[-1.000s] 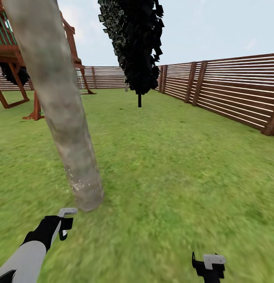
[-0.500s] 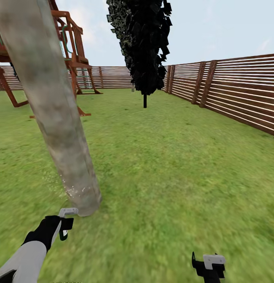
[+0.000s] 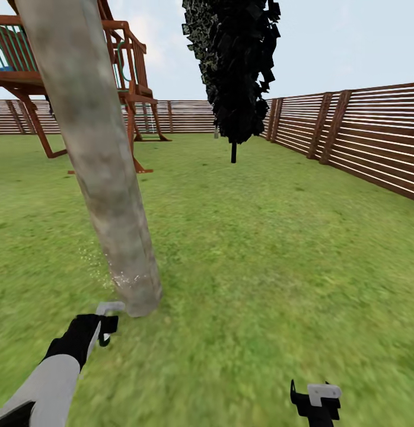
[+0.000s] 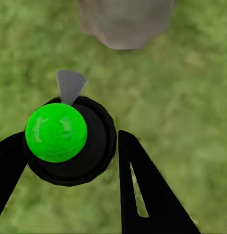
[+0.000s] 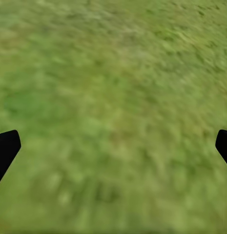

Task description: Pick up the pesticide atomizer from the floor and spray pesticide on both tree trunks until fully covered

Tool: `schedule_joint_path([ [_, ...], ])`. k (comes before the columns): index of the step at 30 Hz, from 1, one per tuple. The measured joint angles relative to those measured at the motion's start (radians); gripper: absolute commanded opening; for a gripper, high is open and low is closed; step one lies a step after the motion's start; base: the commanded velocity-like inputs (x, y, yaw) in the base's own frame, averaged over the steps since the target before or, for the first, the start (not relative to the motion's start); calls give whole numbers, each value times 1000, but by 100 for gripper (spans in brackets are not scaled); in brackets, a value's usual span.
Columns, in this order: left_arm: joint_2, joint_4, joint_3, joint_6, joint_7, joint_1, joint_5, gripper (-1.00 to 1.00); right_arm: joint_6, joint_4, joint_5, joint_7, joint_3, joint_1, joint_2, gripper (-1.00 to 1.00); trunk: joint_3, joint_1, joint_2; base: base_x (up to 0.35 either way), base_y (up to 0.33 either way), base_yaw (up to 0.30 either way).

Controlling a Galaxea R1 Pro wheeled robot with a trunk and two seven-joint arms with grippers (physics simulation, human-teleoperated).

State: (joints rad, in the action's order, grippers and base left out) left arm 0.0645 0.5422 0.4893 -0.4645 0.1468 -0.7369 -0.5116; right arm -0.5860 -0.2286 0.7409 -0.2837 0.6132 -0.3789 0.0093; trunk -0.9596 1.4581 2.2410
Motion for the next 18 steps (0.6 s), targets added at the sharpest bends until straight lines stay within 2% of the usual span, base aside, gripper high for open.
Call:
schedule_joint_path([
  [1,21,23,2,-2,2,2,0,-100,0,0,0,-1,0,0,0,100,0,0,0,0,0,0],
  [2,30,36,0,-3,4,3,6,-100,0,0,0,-1,0,0,0,100,0,0,0,0,0,0],
  [3,29,45,0,-5,4,2,9,-100,0,0,0,-1,-1,0,0,100,0,0,0,0,0,0],
  [6,-39,73,-12,-20,4,-13,16,-100,0,0,0,-2,0,0,0,100,0,0,0,0,0,0],
  [7,-57,104,-27,-52,4,-24,14,-100,0,0,0,-2,0,0,0,100,0,0,0,0,0,0],
  [10,-44,186,-37,-98,7,-30,4,-100,0,0,0,-2,-1,0,1,100,0,0,0,0,0,175],
  [13,8,226,-35,-104,18,-21,9,-100,0,0,0,-2,-1,0,1,100,0,0,0,0,0,270],
  [14,20,229,-40,-104,54,-19,14,-100,0,1,0,-2,-1,0,1,100,0,0,0,-34,0,221],
  [16,14,235,-42,-105,77,-19,15,-100,0,0,0,-2,-1,0,1,100,0,0,0,-220,0,83],
  [18,-14,236,-85,-106,81,-25,20,-100,0,0,0,-2,-1,0,1,100,0,0,0,-193,0,16],
])
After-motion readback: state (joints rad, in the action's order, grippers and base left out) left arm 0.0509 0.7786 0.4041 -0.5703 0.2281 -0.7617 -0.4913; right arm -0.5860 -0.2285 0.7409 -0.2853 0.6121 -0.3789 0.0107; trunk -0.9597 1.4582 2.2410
